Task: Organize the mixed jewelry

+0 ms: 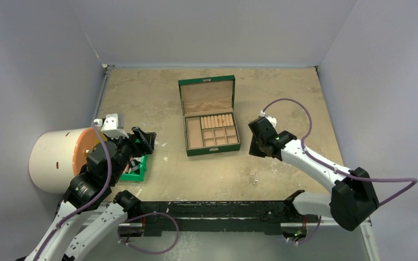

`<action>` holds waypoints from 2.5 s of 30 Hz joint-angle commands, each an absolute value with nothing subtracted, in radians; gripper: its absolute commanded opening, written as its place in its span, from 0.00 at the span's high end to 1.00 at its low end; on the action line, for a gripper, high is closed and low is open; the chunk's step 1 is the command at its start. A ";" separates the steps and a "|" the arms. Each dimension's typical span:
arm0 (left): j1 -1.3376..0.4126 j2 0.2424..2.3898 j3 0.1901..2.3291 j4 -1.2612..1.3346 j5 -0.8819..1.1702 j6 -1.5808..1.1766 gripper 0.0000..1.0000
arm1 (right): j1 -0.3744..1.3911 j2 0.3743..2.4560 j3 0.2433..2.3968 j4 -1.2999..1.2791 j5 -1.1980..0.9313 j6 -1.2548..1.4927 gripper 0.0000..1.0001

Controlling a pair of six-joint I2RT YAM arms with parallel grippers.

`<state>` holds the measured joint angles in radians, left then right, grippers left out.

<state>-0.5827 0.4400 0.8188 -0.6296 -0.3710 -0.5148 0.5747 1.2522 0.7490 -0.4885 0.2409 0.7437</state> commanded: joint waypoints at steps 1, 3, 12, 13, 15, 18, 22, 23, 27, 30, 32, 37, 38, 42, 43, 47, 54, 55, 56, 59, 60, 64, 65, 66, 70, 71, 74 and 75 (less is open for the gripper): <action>-0.576 0.432 0.814 -0.583 -0.380 -0.528 0.30 | 0.571 1.204 0.875 -0.542 0.238 0.657 1.00; -0.577 0.432 0.814 -0.584 -0.380 -0.528 0.30 | 0.570 1.205 0.921 -0.547 0.219 0.624 1.00; -0.576 0.427 0.815 -0.584 -0.386 -0.525 0.30 | 0.571 1.322 1.098 -0.542 0.165 0.519 1.00; -0.577 0.427 0.814 -0.584 -0.386 -0.526 0.30 | 0.571 1.340 1.110 -0.539 0.159 0.518 1.00; -0.576 0.423 0.814 -0.584 -0.386 -0.526 0.30 | 0.571 1.379 1.134 -0.529 0.130 0.517 1.00; -0.576 0.415 0.814 -0.584 -0.393 -0.526 0.30 | 0.572 1.438 1.160 -0.507 0.108 0.512 1.00; -0.576 0.406 0.813 -0.586 -0.401 -0.528 0.30 | 0.571 1.516 1.201 -0.486 0.087 0.508 1.00; -0.577 0.407 0.813 -0.587 -0.403 -0.528 0.30 | 0.571 1.535 1.210 -0.480 0.083 0.508 1.00; -0.577 0.402 0.813 -0.588 -0.406 -0.529 0.30 | 0.571 1.610 1.254 -0.473 0.078 0.511 1.00; -0.577 0.395 0.812 -0.589 -0.412 -0.528 0.29 | 0.569 1.658 1.289 -0.469 0.094 0.511 1.00; -0.577 0.394 0.812 -0.589 -0.415 -0.529 0.28 | 0.569 1.689 1.315 -0.471 0.097 0.508 1.00; -0.577 0.394 0.813 -0.591 -0.419 -0.531 0.27 | 0.569 1.764 1.361 -0.476 0.119 0.514 1.00; -0.576 0.394 0.813 -0.591 -0.421 -0.531 0.27 | 0.569 1.780 1.367 -0.477 0.119 0.516 1.00; -0.577 0.393 0.812 -0.592 -0.424 -0.532 0.26 | 0.569 1.803 1.370 -0.473 0.117 0.523 1.00; -0.577 0.393 0.813 -0.592 -0.425 -0.532 0.26 | 0.569 1.805 1.370 -0.472 0.120 0.525 1.00; -0.576 0.393 0.813 -0.592 -0.424 -0.532 0.26 | 0.570 1.812 1.371 -0.474 0.131 0.529 1.00; -0.576 0.396 0.812 -0.592 -0.426 -0.532 0.25 | 0.569 1.775 1.367 -0.487 0.150 0.530 0.83; -0.576 0.397 0.813 -0.592 -0.426 -0.533 0.25 | 0.569 1.767 1.366 -0.492 0.151 0.529 0.80; -0.576 0.398 0.812 -0.592 -0.426 -0.533 0.25 | 0.570 1.757 1.366 -0.498 0.156 0.529 0.78; -0.576 0.403 0.813 -0.593 -0.425 -0.532 0.24 | 0.569 1.707 1.359 -0.514 0.176 0.531 0.76; -0.576 0.403 0.813 -0.593 -0.425 -0.532 0.24 | 0.569 1.685 1.350 -0.516 0.184 0.532 0.76; -0.577 0.407 0.813 -0.592 -0.423 -0.532 0.24 | 0.563 1.595 1.312 -0.532 0.230 0.528 0.75; -0.577 0.407 0.813 -0.592 -0.423 -0.532 0.24 | 0.560 1.572 1.300 -0.538 0.241 0.525 0.75; -0.577 0.408 0.813 -0.592 -0.423 -0.532 0.24 | 0.555 1.550 1.285 -0.544 0.254 0.525 0.74; -0.577 0.410 0.812 -0.592 -0.425 -0.532 0.24 | 0.530 1.462 1.202 -0.552 0.313 0.523 0.72; -0.577 0.411 0.813 -0.592 -0.425 -0.533 0.24 | 0.523 1.443 1.177 -0.551 0.324 0.525 0.71; -0.577 0.413 0.812 -0.592 -0.425 -0.534 0.24 | 0.495 1.398 1.098 -0.539 0.329 0.530 0.70; -0.577 0.415 0.813 -0.592 -0.425 -0.533 0.24 | 0.486 1.387 1.072 -0.532 0.324 0.533 0.70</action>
<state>-0.5827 0.4046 0.8112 -0.6300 -0.4133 -0.5167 0.5152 1.4284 1.1519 -0.5228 0.2764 0.5301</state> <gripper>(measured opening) 0.760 0.295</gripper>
